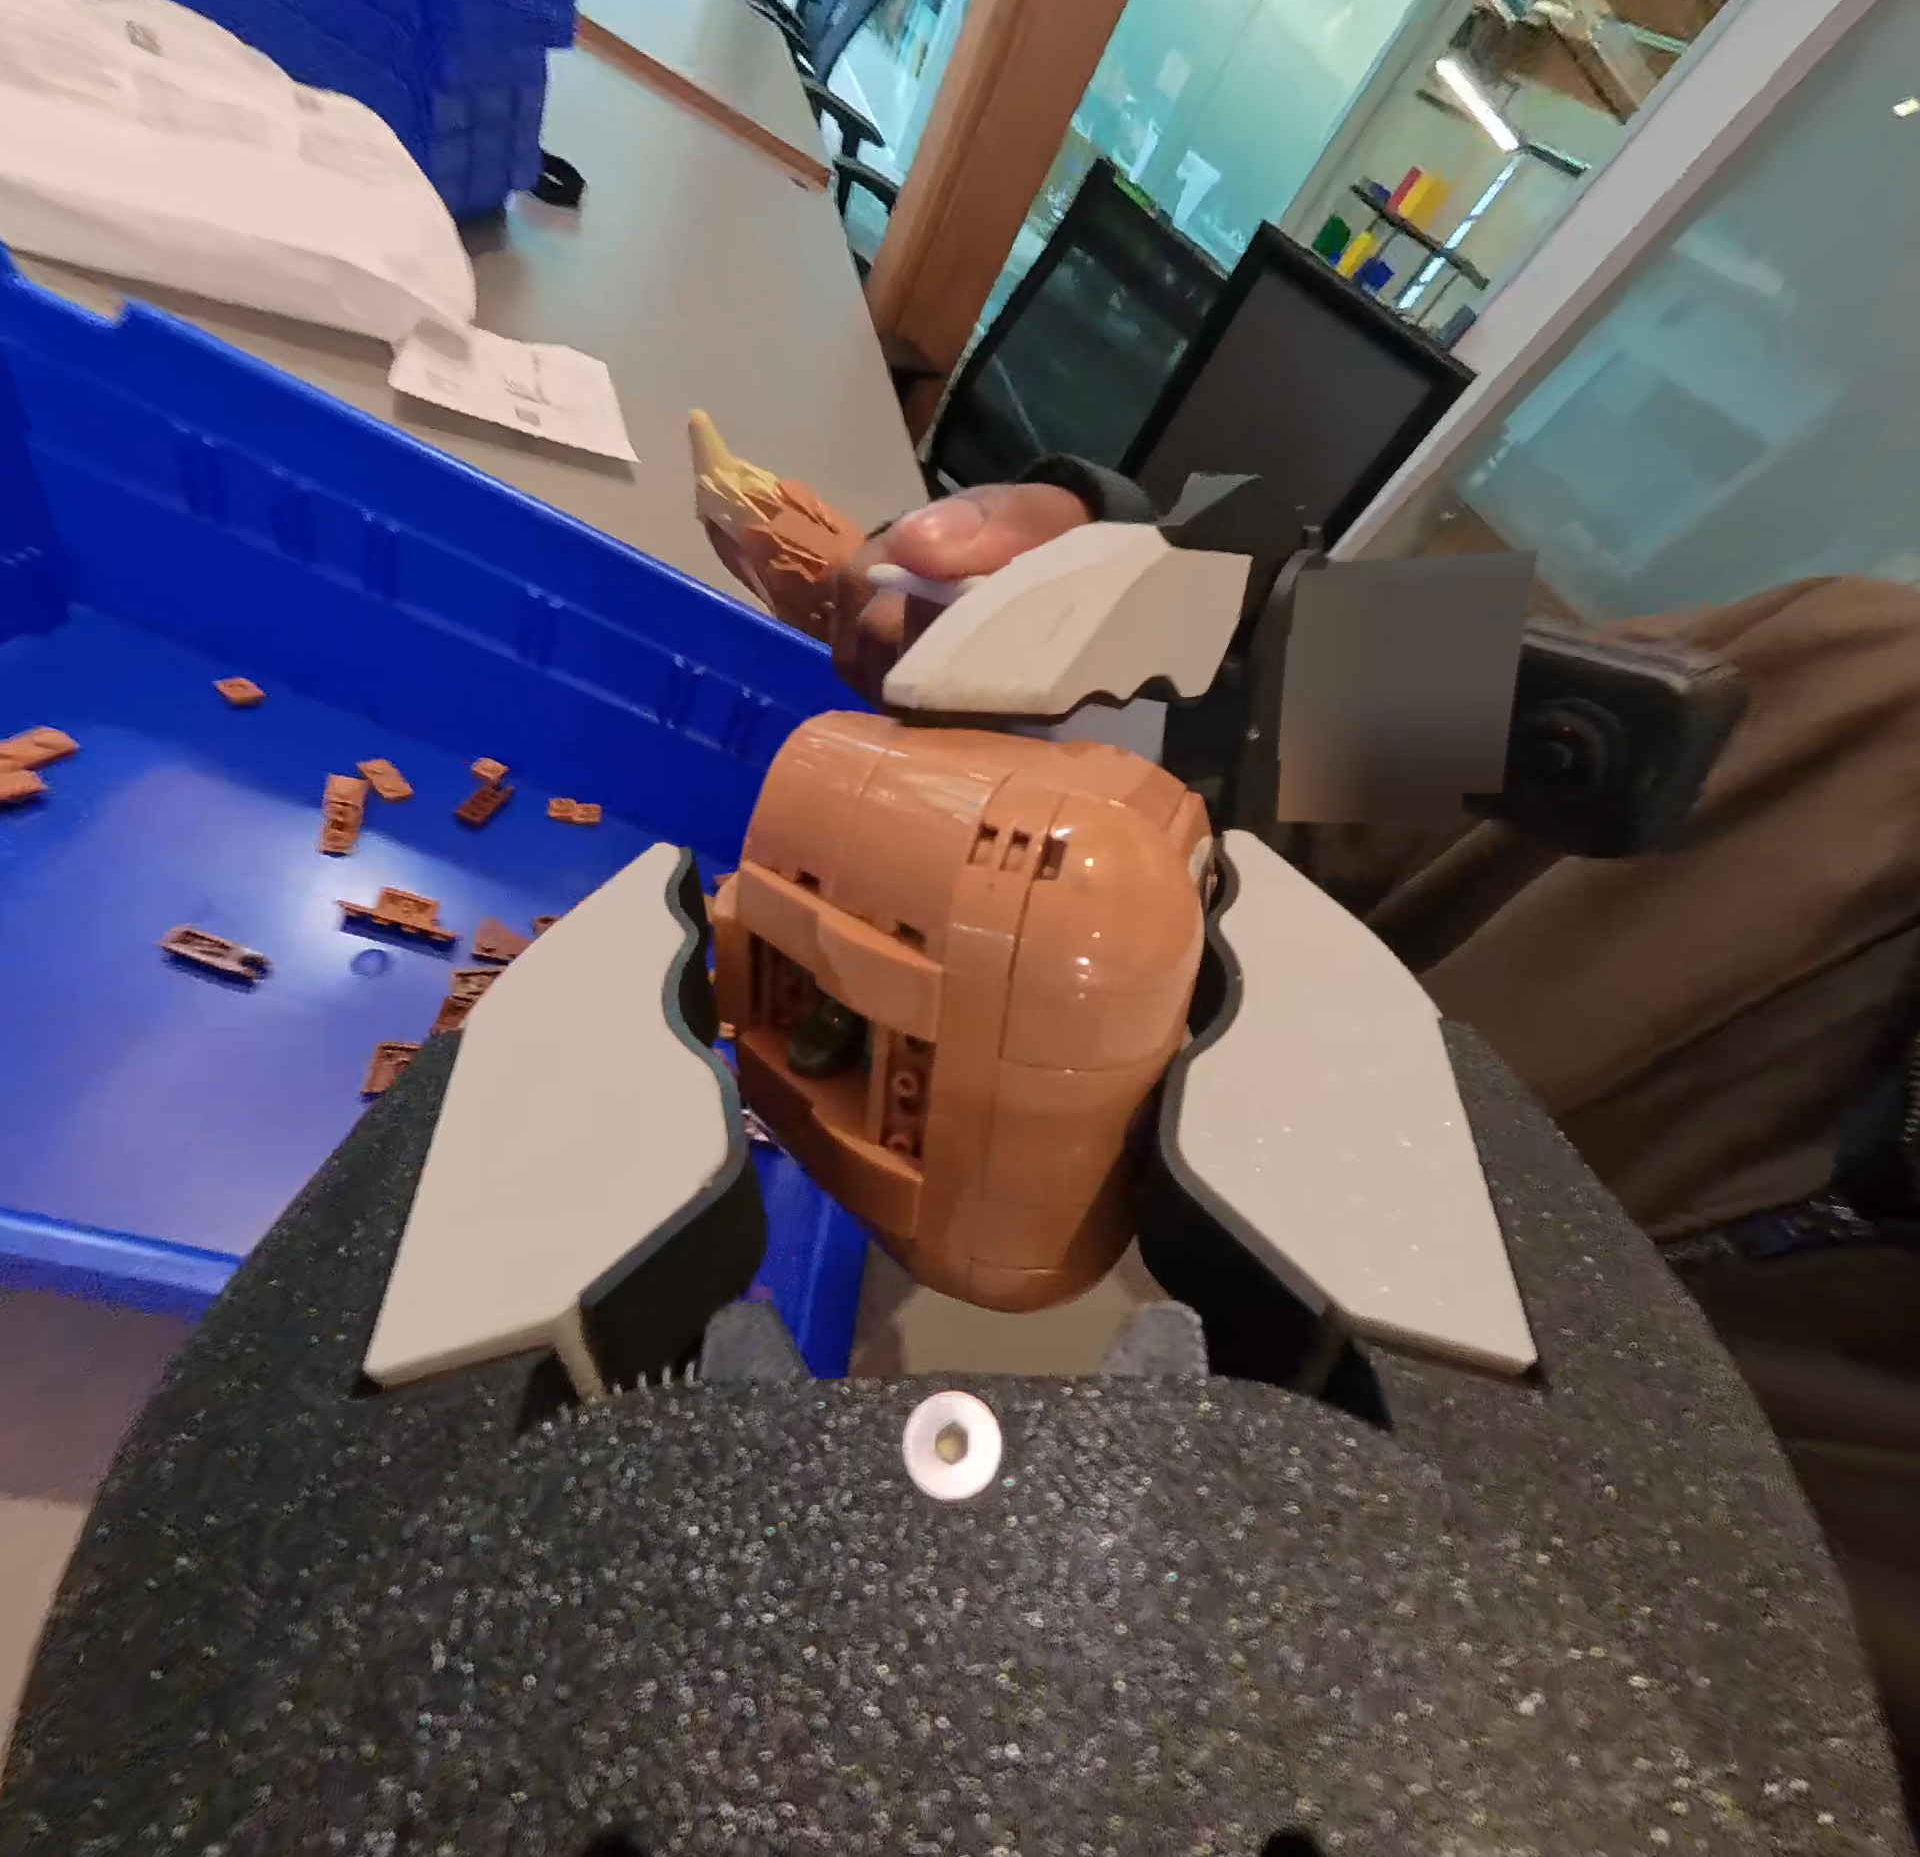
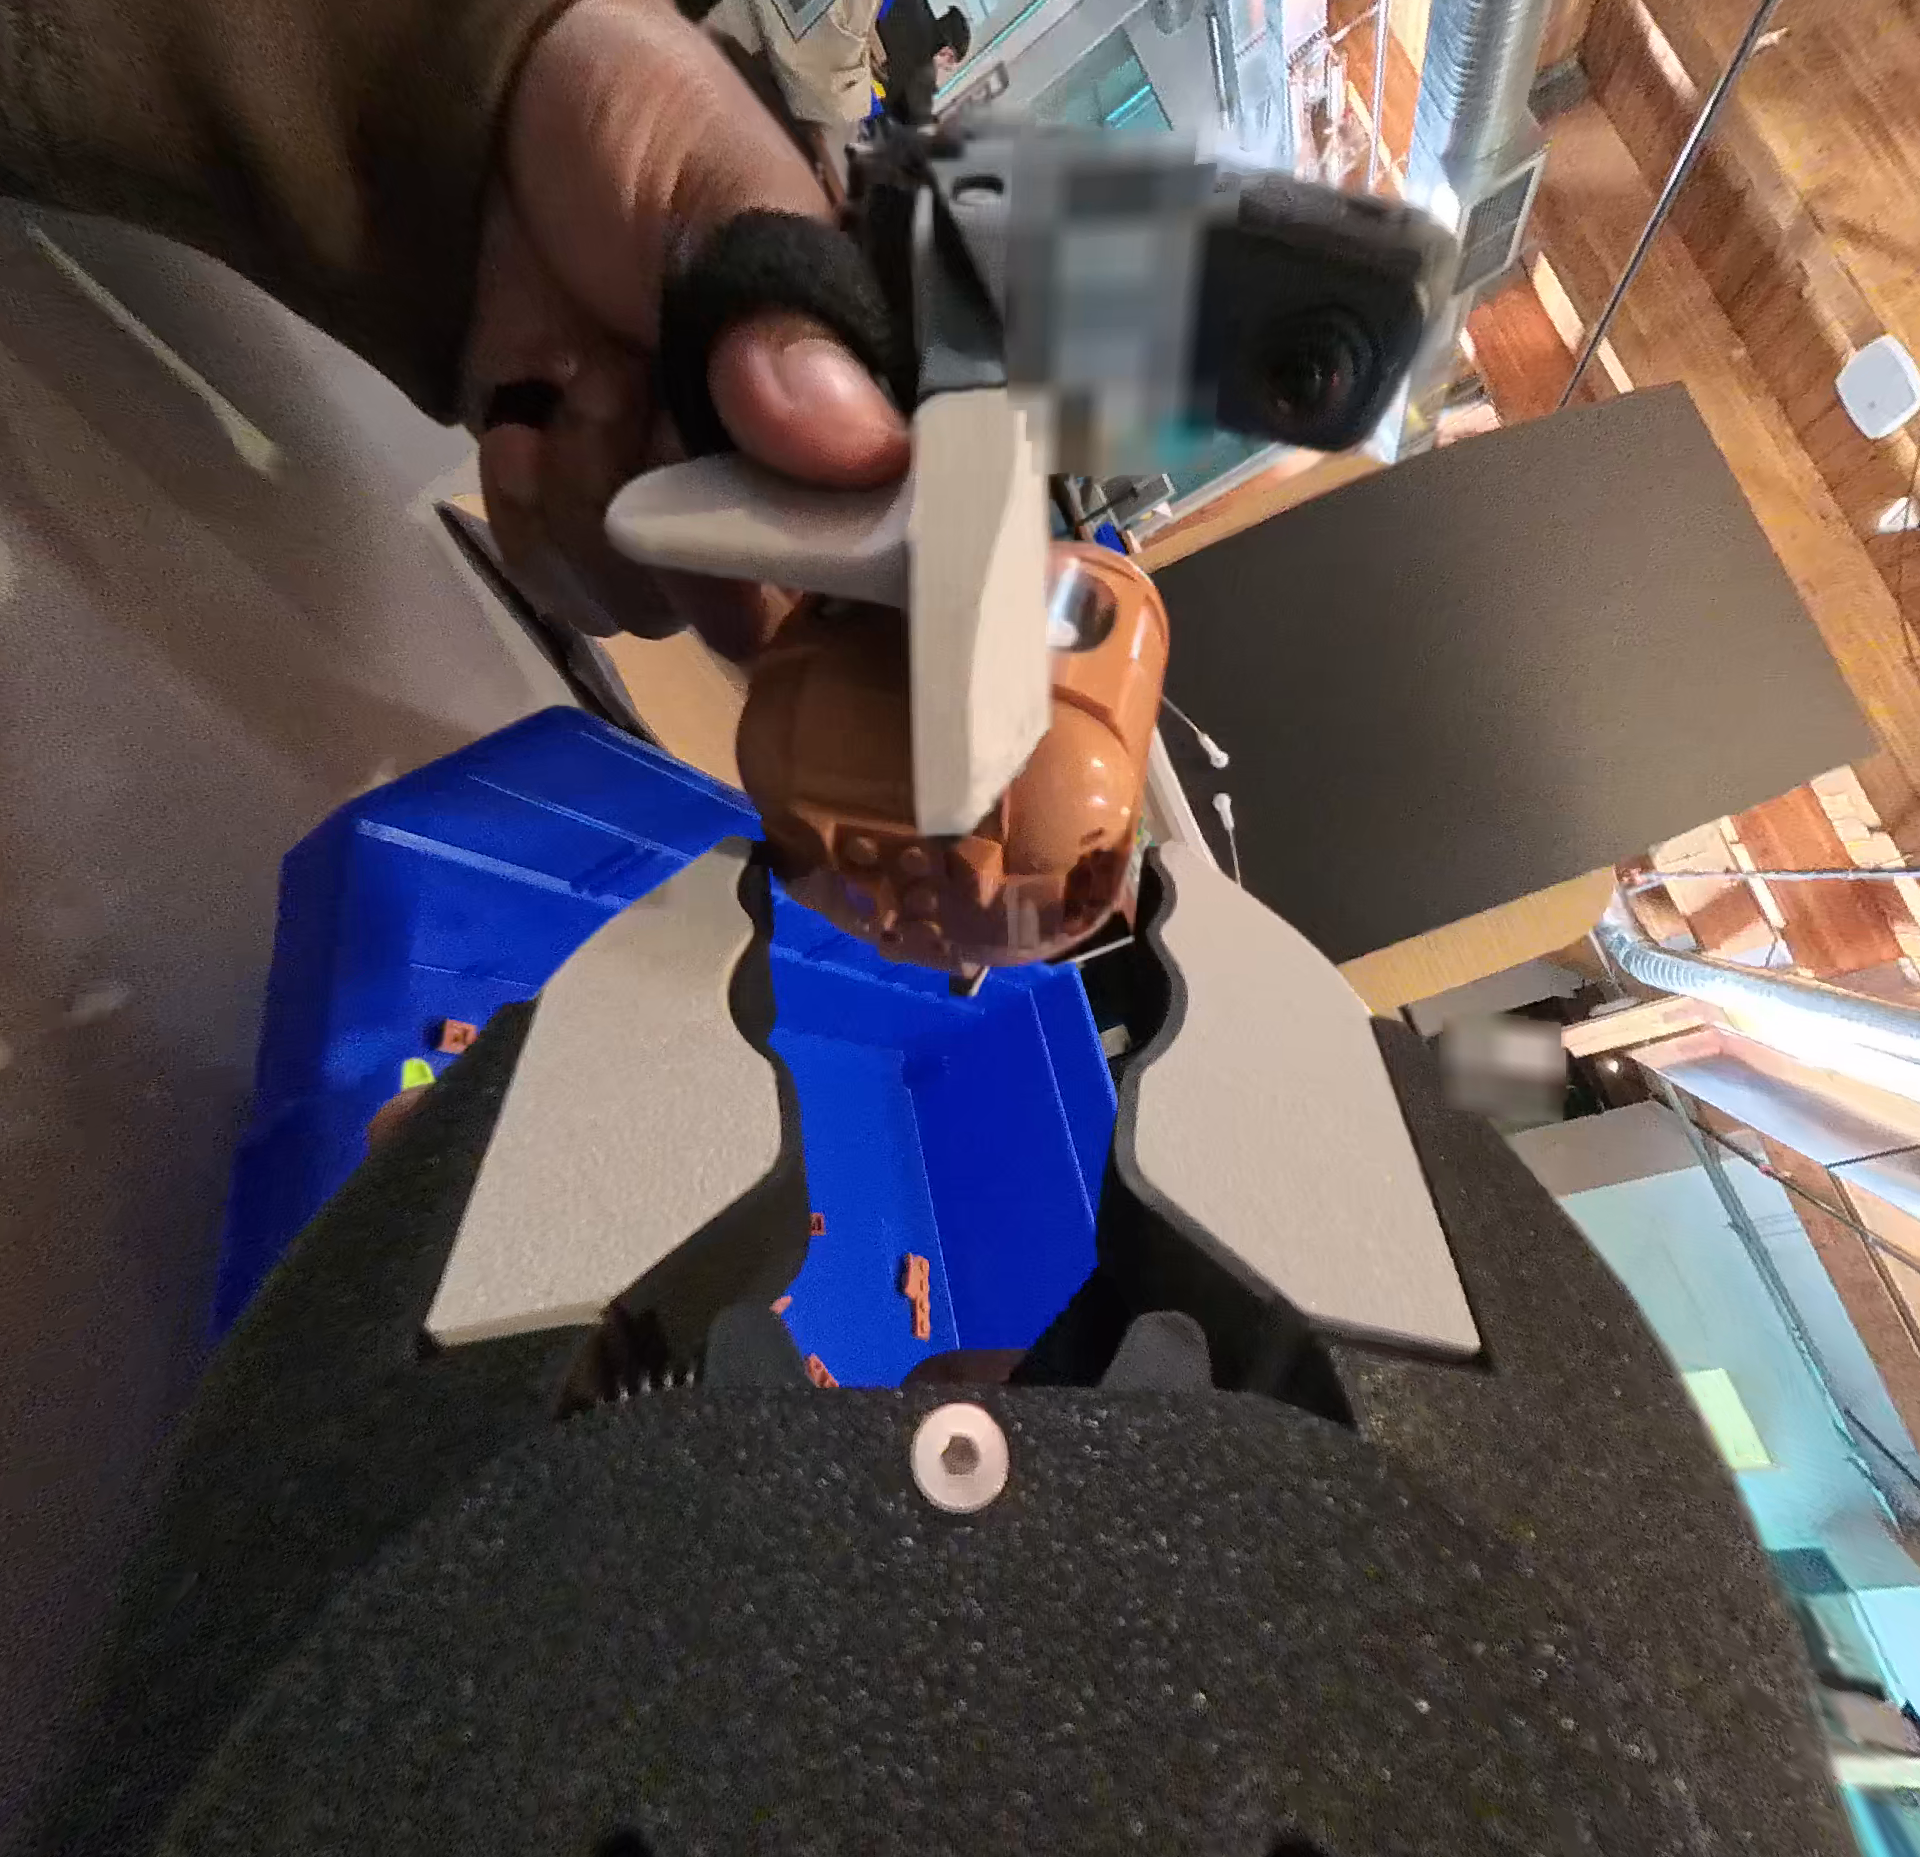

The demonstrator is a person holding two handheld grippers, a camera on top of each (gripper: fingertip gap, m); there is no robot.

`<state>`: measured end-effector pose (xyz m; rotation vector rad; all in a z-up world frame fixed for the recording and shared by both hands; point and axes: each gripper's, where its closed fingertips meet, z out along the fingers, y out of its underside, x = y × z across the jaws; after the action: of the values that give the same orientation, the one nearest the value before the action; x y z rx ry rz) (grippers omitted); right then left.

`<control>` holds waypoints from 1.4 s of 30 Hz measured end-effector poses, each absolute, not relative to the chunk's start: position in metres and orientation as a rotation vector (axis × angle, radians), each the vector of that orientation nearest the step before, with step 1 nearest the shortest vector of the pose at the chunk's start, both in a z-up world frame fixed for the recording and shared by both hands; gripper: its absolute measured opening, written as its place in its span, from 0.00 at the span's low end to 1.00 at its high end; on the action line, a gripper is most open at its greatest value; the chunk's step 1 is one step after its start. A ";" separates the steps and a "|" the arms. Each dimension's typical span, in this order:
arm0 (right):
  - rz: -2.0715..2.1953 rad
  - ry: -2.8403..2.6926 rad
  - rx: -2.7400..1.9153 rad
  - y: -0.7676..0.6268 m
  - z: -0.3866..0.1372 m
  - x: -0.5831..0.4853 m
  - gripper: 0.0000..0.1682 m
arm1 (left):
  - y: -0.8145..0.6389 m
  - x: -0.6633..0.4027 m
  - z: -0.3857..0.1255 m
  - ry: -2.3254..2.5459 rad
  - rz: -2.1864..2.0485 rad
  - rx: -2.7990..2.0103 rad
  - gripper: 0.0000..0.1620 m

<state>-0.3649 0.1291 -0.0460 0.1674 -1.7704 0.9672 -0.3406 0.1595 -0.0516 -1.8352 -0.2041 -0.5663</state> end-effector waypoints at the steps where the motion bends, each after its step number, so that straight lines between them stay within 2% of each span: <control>1: 0.972 -1.775 0.149 0.132 -0.045 -0.366 0.39 | 0.159 -0.346 -0.052 -0.197 -0.507 -1.840 0.56; 9: 1.266 -1.952 -0.066 0.148 -0.040 -0.366 0.22 | 0.156 -0.380 -0.041 -0.072 0.006 -1.757 0.56; 18: 1.375 -2.005 -0.069 0.144 -0.040 -0.361 0.09 | 0.155 -0.379 -0.037 -0.002 0.061 -1.664 0.56; 42: 1.606 -2.053 -0.016 0.139 -0.032 -0.344 0.06 | 0.158 -0.359 -0.035 0.153 0.075 -1.622 0.56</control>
<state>-0.3439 0.1389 -0.0317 -0.0161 -2.0530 1.6065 -0.3589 0.1581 -0.0347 -1.6222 0.1525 0.0746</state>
